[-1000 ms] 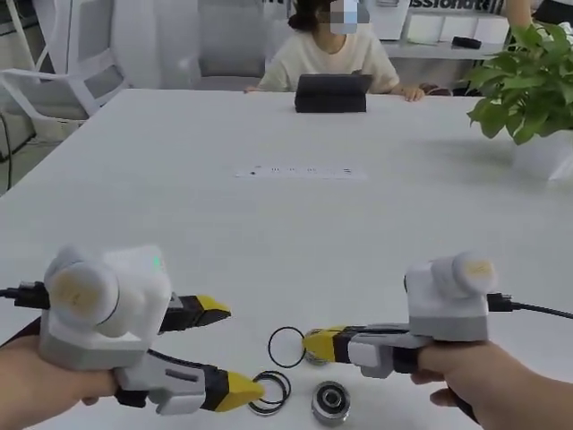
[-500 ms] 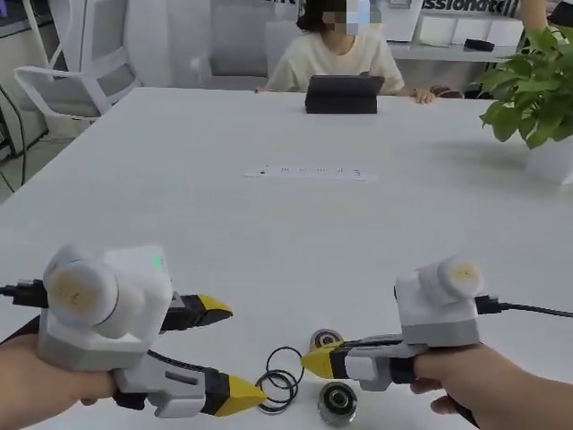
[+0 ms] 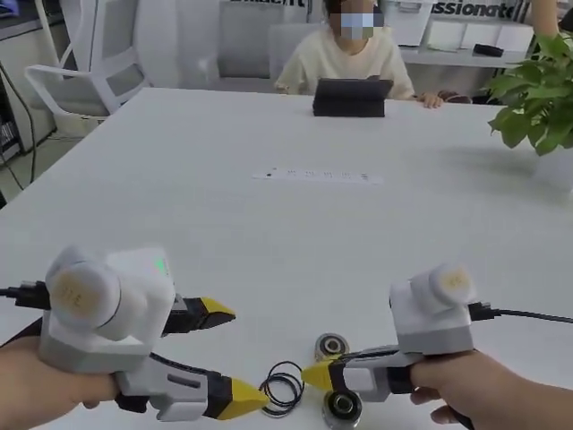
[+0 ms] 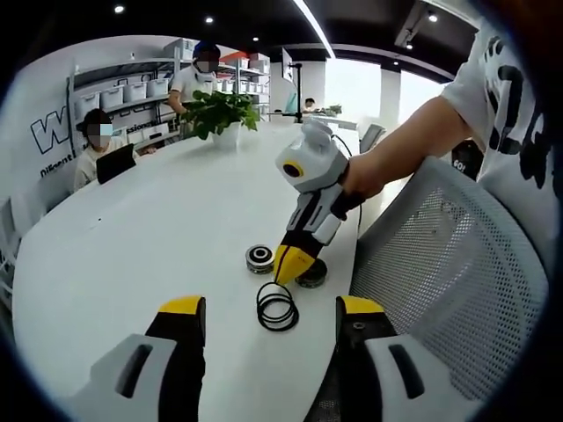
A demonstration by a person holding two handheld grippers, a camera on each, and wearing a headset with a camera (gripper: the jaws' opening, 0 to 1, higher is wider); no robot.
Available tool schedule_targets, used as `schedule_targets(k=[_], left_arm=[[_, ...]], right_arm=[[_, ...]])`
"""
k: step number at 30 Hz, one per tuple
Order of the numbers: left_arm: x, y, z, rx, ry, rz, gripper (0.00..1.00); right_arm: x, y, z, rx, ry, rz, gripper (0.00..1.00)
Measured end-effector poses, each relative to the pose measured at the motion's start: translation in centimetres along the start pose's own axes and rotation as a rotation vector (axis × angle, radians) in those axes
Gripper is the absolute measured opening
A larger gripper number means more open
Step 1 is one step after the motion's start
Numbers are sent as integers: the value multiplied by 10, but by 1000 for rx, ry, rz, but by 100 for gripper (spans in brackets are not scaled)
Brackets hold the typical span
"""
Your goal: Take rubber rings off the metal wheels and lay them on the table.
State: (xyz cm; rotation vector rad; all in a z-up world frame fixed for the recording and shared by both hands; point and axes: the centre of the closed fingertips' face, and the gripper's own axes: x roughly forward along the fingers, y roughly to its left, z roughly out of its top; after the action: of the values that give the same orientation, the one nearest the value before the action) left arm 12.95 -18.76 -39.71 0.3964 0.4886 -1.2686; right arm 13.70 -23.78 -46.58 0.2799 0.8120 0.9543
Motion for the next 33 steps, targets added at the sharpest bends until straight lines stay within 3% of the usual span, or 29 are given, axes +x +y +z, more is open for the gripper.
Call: schedule_targets(k=[13, 20, 33], left_arm=[[1, 0, -1, -8, 2, -1, 57], [0, 0, -1, -9, 5, 4, 57], [-4, 4, 3, -5, 4, 21, 57]], right_arm=[[2, -1, -1, -39, 17, -14, 0], [1, 0, -1, -76, 25, -22, 5], [-8, 7, 14, -127, -27, -23, 15]])
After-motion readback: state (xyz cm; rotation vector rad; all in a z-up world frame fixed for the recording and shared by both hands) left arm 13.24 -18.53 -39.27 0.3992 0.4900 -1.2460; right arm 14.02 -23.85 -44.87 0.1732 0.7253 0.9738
